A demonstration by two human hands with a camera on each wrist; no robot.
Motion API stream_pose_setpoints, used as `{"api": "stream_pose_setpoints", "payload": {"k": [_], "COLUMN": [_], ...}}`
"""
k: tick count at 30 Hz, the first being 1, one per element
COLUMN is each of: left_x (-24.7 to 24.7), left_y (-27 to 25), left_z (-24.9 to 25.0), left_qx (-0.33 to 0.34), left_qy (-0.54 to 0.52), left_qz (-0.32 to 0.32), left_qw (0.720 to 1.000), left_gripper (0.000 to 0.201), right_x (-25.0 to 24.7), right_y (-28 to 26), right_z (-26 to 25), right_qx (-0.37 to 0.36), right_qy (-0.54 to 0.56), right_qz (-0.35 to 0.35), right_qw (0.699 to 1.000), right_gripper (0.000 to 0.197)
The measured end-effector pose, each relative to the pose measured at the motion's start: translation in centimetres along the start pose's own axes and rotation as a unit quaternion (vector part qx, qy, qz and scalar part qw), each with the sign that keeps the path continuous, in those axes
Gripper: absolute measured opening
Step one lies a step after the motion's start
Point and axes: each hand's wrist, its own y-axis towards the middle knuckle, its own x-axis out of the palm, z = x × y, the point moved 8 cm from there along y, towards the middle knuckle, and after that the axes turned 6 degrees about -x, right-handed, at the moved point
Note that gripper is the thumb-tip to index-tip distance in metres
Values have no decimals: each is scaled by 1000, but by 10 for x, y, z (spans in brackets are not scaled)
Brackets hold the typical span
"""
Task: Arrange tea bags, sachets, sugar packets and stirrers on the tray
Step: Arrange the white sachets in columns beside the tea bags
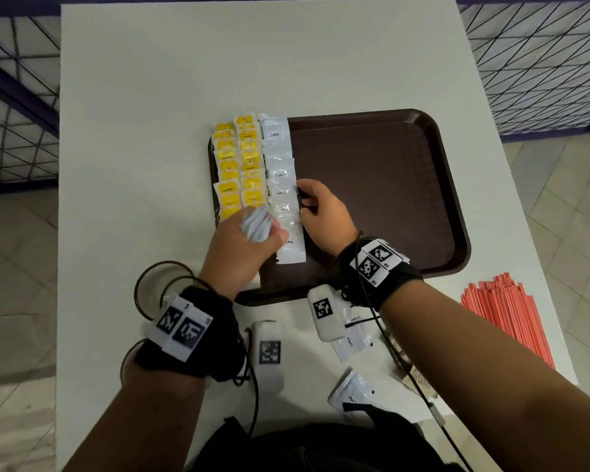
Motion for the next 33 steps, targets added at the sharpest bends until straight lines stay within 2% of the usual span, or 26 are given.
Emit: {"api": "stream_pose_setpoints", "payload": {"k": [1, 4, 6, 8, 10, 13, 18, 20, 22, 23, 25, 27, 30, 33], "left_x": [5, 23, 31, 35, 39, 45, 56, 57, 56, 53, 37, 20, 13, 16], "left_y": [-4, -14, -21, -27, -32, -40, -50, -55, -58, -57, -51, -42, -28, -16], "left_z": [-7, -23, -28, -31, -31, -31, -35, -37, -38, -39, -50, -58, -50, -34], "left_qx": [-20, -69, -99, -115, -108, -101, -84, -86, -71, -63, -75, -88, -53, -11], "left_qy": [-16, -110, -192, -252, -273, -280, -267, -266, -269, -280, -299, -234, -98, 16], "left_qz": [-11, -65, -86, -105, -135, -182, -206, -201, -188, -162, -63, 25, 19, -15], "left_qw": [1000, 989, 973, 955, 946, 937, 938, 939, 942, 944, 949, 968, 994, 1000], "left_gripper": [12, 12, 25, 35, 51, 84, 99, 93, 80, 74, 58, 33, 29, 23], "right_x": [1, -5, -13, -16, -16, -14, -6, -1, 2, 0, -8, -14, -11, -4], "right_y": [1, 0, -9, -27, -52, -86, -111, -116, -118, -118, -113, -107, -98, -90], "right_z": [0, -3, -10, -20, -33, -41, -26, -26, -24, -21, -10, 2, 12, 12], "right_qx": [-3, -11, -30, -45, -55, -60, -4, -7, -1, 8, 27, 44, 42, 30], "right_qy": [-4, -5, 16, 86, 149, 186, 258, 262, 266, 266, 259, 237, 185, 153], "right_qz": [-5, 4, 8, -32, -96, -145, -105, -110, -111, -100, -67, -53, -73, -97], "right_qw": [1000, 1000, 999, 995, 983, 970, 960, 959, 958, 959, 963, 969, 979, 983], "right_gripper": [50, 48, 40, 28, 22, 28, 20, 15, 13, 13, 12, 11, 11, 10]}}
